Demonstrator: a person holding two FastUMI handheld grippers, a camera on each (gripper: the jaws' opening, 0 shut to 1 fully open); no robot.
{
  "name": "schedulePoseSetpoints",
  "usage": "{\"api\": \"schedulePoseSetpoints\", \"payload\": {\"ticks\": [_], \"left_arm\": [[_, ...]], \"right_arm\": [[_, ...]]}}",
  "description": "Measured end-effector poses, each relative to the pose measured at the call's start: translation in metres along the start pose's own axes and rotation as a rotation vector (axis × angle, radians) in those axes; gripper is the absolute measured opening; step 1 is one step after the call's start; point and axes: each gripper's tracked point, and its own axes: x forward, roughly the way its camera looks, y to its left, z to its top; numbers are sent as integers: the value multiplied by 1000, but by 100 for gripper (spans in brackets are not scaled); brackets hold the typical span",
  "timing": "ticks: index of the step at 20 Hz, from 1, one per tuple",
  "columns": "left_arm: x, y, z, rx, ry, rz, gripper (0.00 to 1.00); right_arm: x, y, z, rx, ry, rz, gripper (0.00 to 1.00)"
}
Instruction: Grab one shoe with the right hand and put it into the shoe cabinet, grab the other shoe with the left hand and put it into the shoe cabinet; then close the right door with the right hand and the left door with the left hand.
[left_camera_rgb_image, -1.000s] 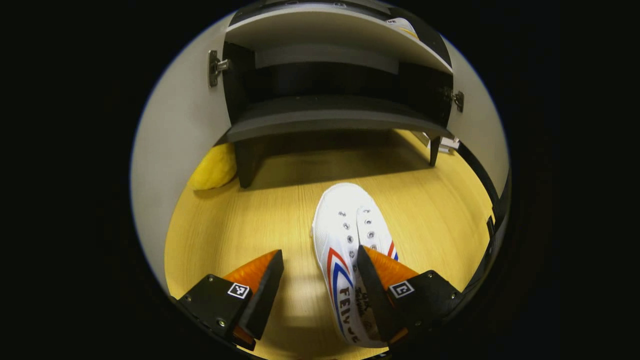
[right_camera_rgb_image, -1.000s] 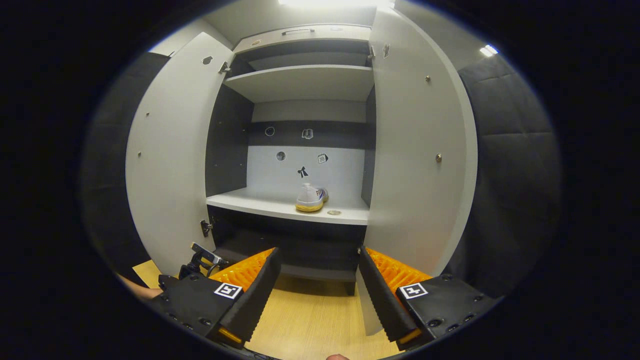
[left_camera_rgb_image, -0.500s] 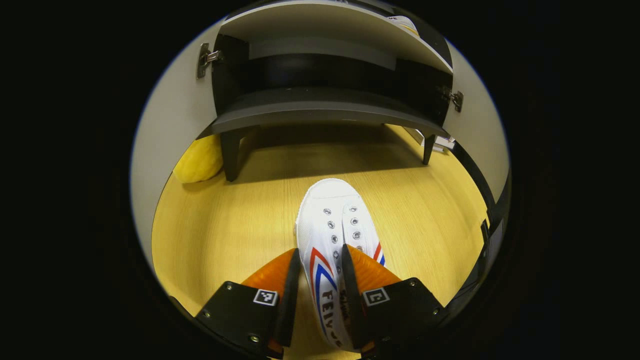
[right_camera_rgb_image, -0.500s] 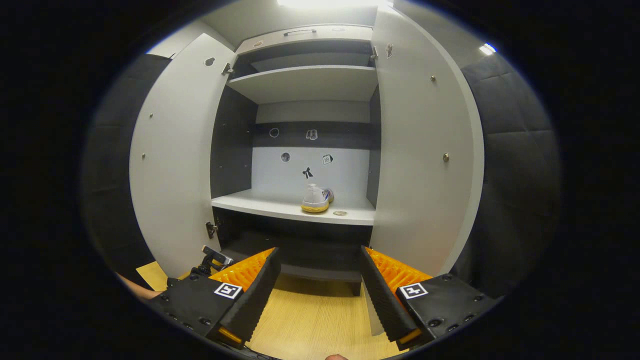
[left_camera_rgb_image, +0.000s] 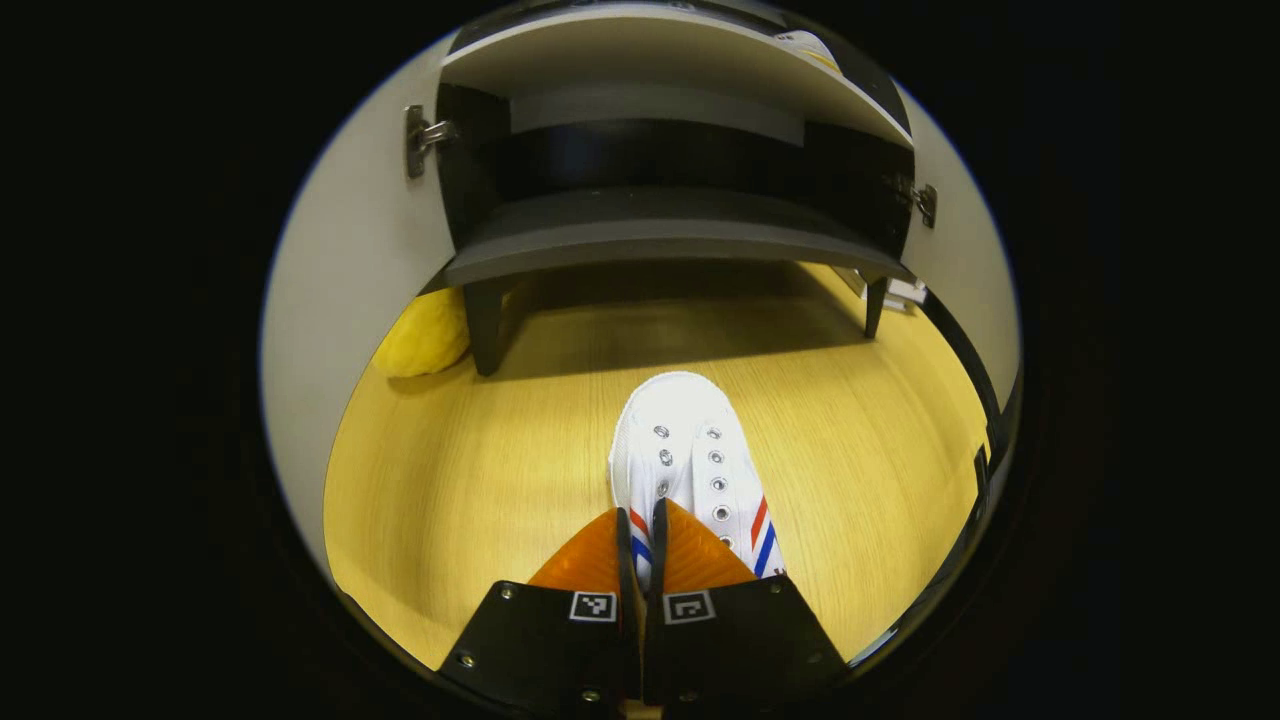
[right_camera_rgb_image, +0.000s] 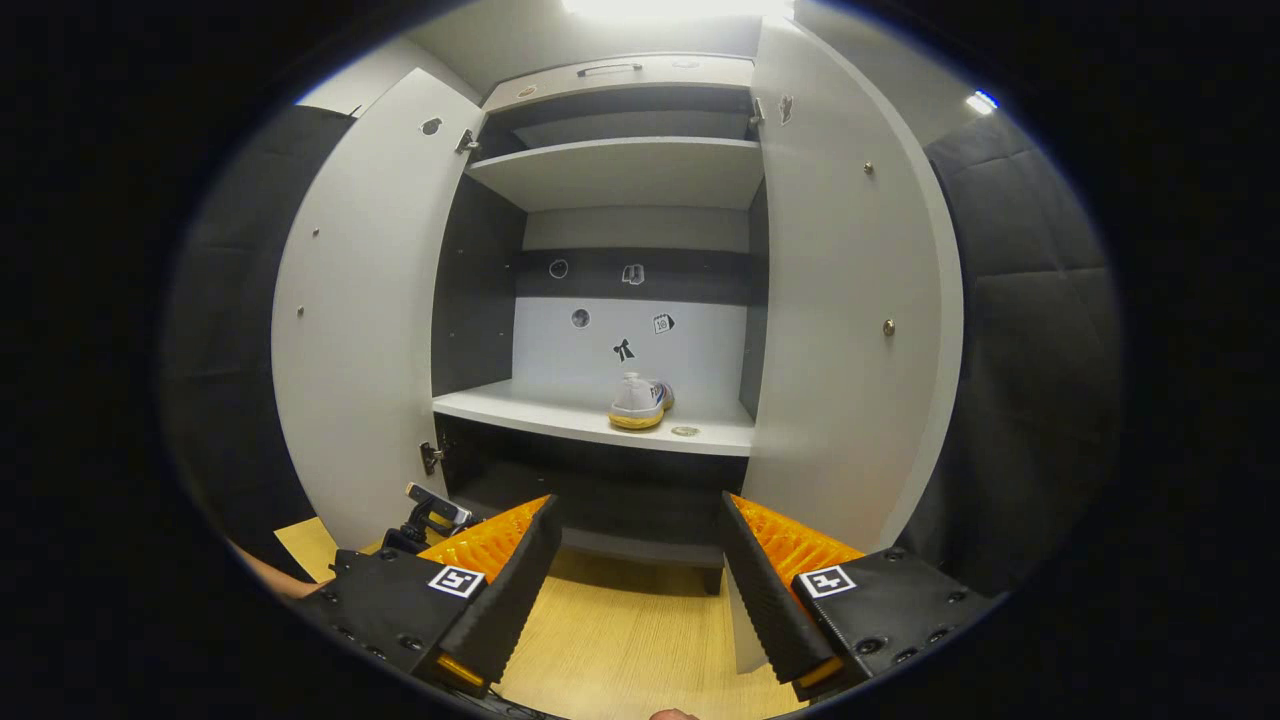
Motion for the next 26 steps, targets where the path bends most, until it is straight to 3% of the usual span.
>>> {"api": "schedulePoseSetpoints", "payload": {"ticks": [10, 22, 26], "left_arm": [[-15, 5, 24, 8, -64, 5, 0], [-101, 16, 122, -5, -267, -35, 0], [-121, 22, 133, 6, -351, -60, 0]], "right_arm": [[-4, 2, 9, -8, -30, 22, 98], [-5, 15, 23, -5, -65, 42, 98], [-6, 18, 23, -4, -68, 45, 98]]}}
